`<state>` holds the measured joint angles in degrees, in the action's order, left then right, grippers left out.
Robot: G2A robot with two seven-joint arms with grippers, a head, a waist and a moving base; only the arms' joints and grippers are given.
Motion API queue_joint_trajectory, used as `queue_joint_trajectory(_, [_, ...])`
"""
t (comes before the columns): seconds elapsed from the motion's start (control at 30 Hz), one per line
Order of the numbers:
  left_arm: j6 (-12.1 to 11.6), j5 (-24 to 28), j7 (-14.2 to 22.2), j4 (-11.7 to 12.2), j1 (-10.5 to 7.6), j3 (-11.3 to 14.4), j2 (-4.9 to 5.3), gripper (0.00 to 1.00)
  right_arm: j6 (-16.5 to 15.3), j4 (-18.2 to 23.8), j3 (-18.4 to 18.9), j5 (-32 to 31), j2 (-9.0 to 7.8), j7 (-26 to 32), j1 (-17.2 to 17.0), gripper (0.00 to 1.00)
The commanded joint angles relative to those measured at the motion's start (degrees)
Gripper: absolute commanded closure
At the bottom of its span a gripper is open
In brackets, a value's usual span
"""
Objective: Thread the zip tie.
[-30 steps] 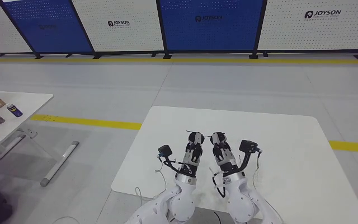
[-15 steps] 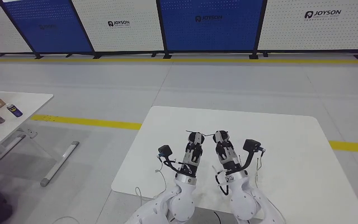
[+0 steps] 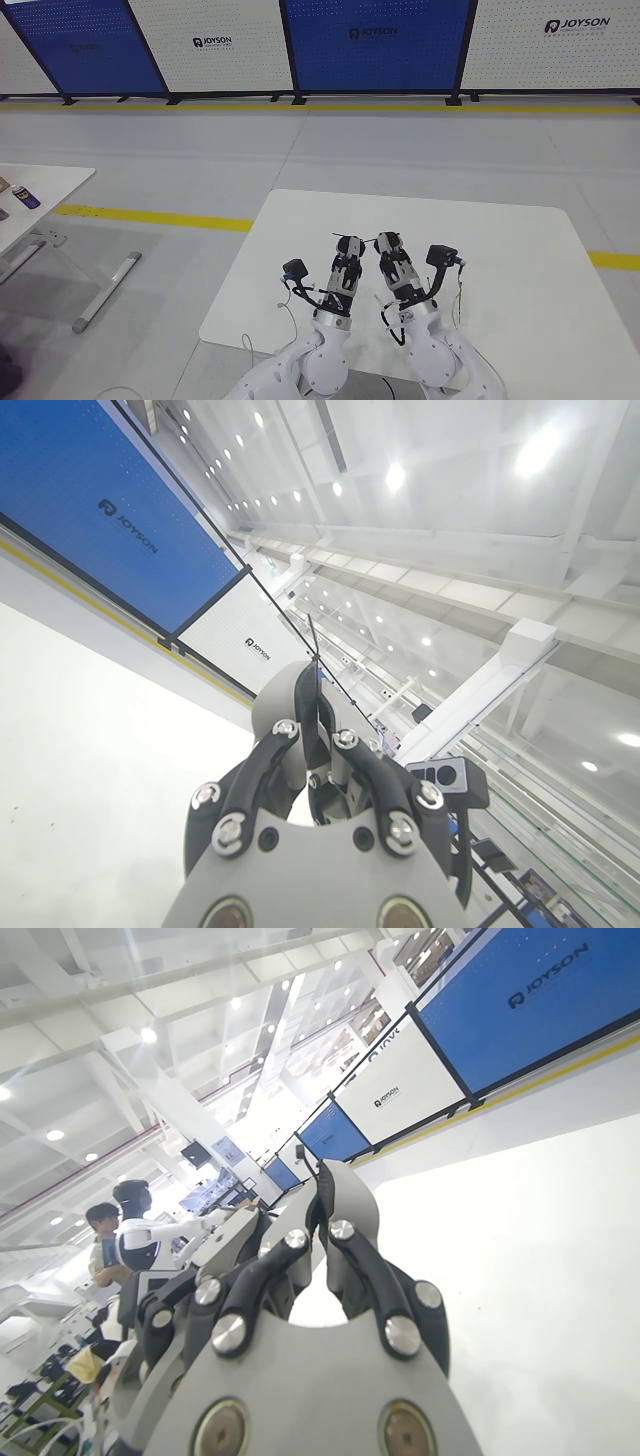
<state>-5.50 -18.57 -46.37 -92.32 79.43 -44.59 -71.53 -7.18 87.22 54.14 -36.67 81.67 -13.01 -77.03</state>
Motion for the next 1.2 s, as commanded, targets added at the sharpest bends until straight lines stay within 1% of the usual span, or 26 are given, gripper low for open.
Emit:
queue_joint_trajectory(0.0, [0.00,0.00,0.00,0.00,0.00,0.00,0.00,1.00,2.76,0.52,0.17,-3.90,-0.02,-1.56,-0.11,1.00])
queue_joint_trajectory(0.03, [0.00,0.00,0.00,0.00,0.00,0.00,0.00,1.00,3.59,0.87,0.04,-6.01,-0.05,-1.99,-0.15,1.00])
queue_joint_trajectory(0.13, [0.00,0.00,0.00,0.00,0.00,0.00,0.00,1.00,4.63,2.44,0.09,-7.90,-0.08,-1.80,-1.00,1.00])
queue_joint_trajectory(0.33, [0.00,0.00,0.00,0.00,0.00,0.00,0.00,1.00,5.27,4.96,0.90,-9.99,-0.25,-0.29,-2.22,1.00])
queue_joint_trajectory(0.4, [-0.08,1.56,1.23,-0.28,0.22,-0.67,-0.15,1.00,5.38,6.07,1.29,-10.32,-0.31,0.27,-2.71,1.00])
queue_joint_trajectory(0.53, [0.12,4.09,1.77,-0.46,0.56,-1.73,-0.63,1.00,5.47,7.44,2.29,-10.79,-0.51,1.89,-3.59,1.00])
queue_joint_trajectory(0.73, [-0.08,5.79,3.02,-0.99,1.00,-2.46,-1.35,1.00,5.43,8.12,3.29,-10.66,-0.61,3.71,-4.29,1.00])
queue_joint_trajectory(1.17, [-0.50,3.95,4.31,-1.52,2.27,-3.92,-2.37,1.00,5.58,8.30,3.59,-11.07,-0.31,2.87,-4.65,1.00])
